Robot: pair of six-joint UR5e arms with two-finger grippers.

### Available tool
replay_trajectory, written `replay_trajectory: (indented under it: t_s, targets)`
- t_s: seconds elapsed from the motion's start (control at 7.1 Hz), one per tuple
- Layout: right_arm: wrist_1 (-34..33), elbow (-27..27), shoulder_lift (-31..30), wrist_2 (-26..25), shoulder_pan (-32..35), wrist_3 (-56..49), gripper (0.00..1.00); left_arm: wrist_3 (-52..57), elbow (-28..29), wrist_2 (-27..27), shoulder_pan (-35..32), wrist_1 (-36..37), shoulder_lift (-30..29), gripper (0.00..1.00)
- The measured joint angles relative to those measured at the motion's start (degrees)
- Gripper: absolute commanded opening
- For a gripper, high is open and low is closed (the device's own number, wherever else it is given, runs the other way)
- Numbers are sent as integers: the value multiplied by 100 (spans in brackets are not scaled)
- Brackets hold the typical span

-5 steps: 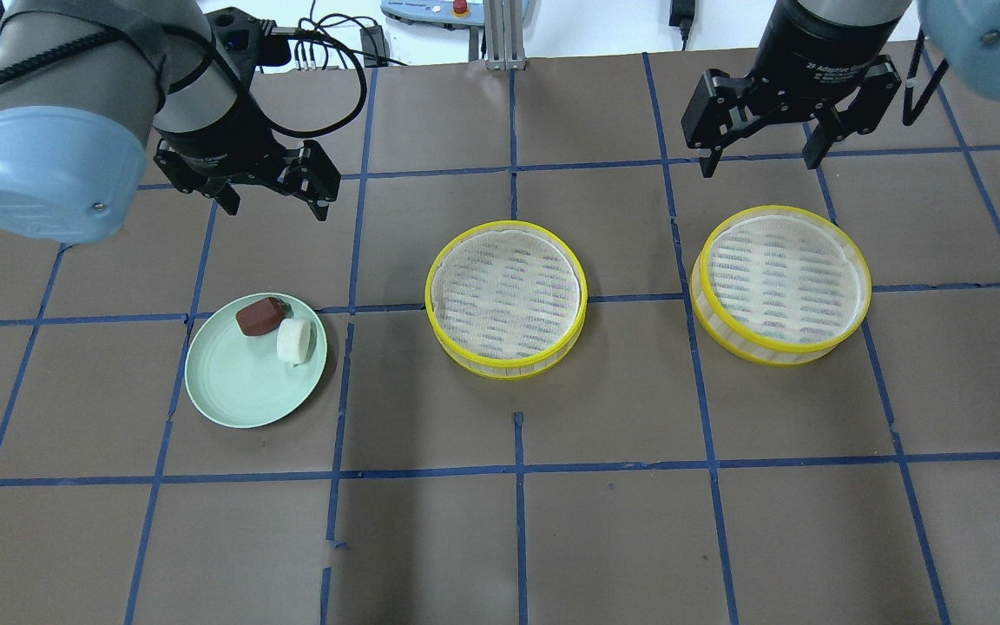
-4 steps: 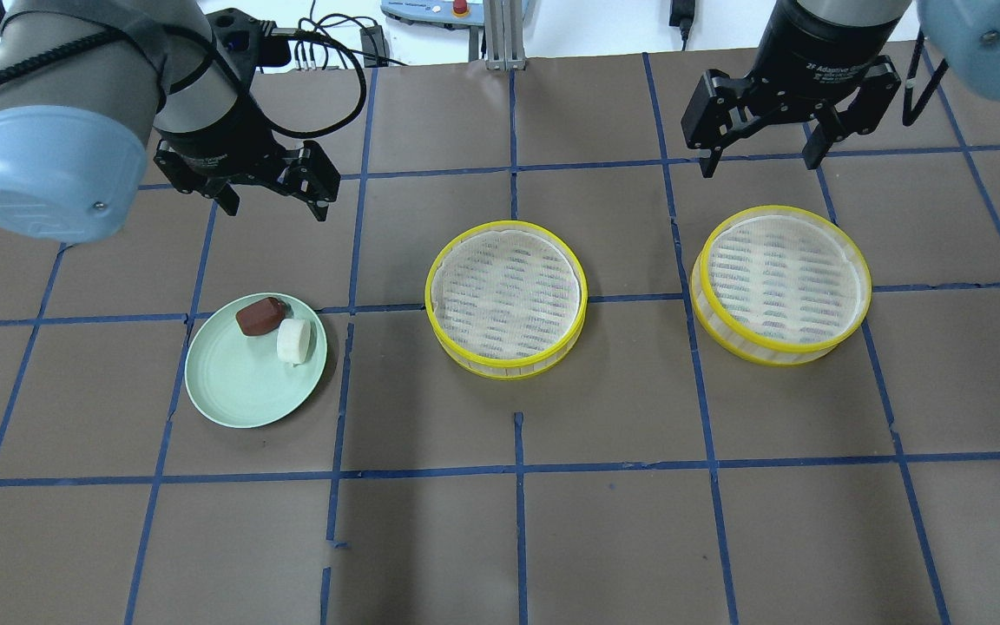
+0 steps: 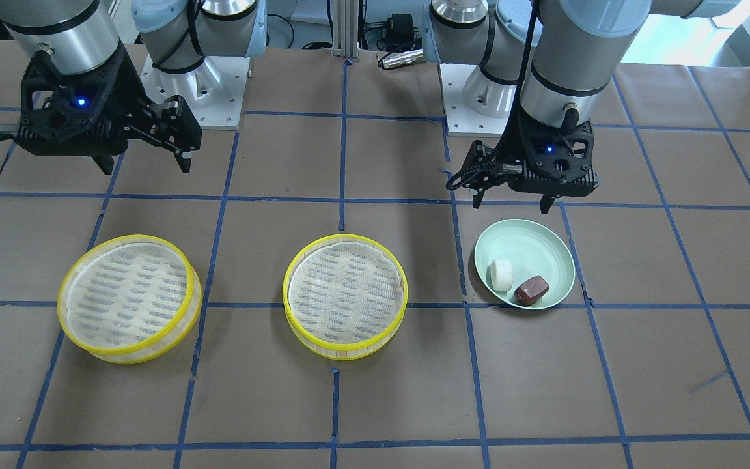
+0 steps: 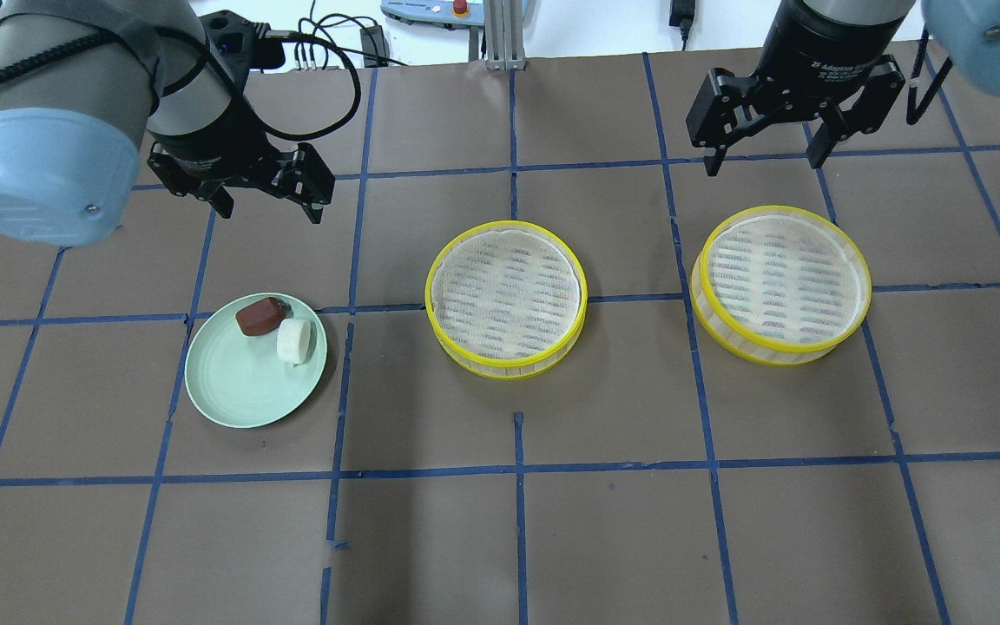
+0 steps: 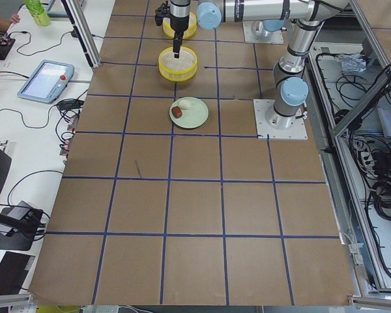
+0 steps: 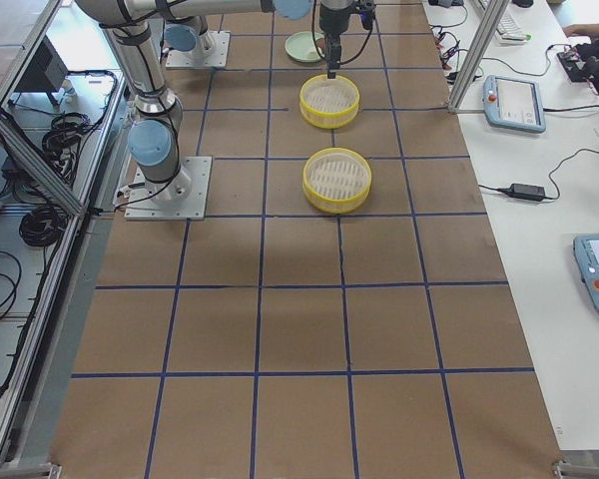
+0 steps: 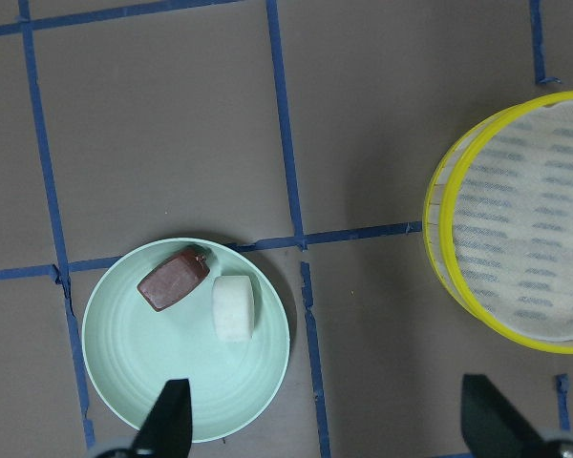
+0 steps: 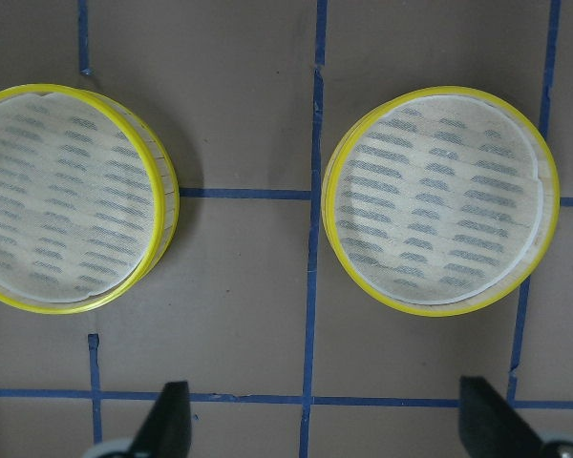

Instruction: Stack buns with steamer

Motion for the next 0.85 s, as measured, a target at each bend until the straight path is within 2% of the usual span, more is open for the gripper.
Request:
replay_trajectory:
  t_s: [0.28, 0.56, 0.7, 0.85]
  targets:
    - [20, 25, 53, -59, -438, -27, 100, 28, -167, -13, 57, 74, -185, 100]
    - [83, 87, 321, -109, -1221, -282, 100, 27, -492, -5, 312, 246, -509, 100]
    - [29, 136, 533, -260, -1450, -432, 94, 29, -730, 22, 463, 378, -616, 100]
    - [-130, 259, 751, -494, -1604, -598, 95, 23, -993, 90, 564, 516, -734, 100]
